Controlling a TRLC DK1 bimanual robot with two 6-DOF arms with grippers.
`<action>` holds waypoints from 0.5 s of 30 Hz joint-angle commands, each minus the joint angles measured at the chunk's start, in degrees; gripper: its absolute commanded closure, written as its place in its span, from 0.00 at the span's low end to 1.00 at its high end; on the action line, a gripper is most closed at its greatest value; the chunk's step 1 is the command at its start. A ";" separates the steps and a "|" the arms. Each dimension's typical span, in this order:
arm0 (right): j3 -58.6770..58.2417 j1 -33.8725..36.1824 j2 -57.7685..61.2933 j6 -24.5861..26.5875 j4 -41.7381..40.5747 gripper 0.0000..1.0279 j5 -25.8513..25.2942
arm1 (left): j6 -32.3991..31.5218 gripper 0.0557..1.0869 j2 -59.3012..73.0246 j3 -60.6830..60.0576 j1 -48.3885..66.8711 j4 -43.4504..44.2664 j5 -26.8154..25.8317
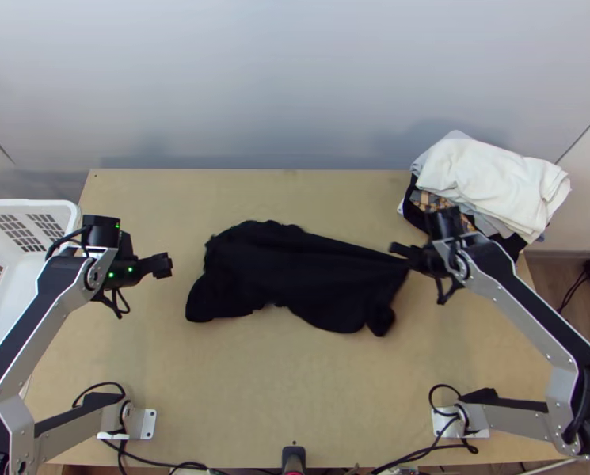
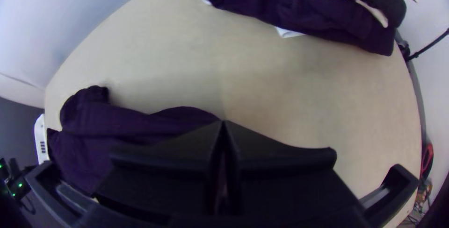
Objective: Fold the t-shirt
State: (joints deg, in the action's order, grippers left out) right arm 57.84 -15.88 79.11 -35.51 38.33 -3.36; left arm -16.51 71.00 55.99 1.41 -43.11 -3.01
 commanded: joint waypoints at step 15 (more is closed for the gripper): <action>-7.48 -5.92 -15.57 1.14 -13.45 0.45 -2.18 | 0.78 0.04 4.85 1.85 12.04 0.13 -0.07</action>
State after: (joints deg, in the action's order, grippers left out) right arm 48.90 -16.36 66.26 -33.82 23.24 -9.50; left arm -16.25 74.35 57.98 7.70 -42.98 -3.03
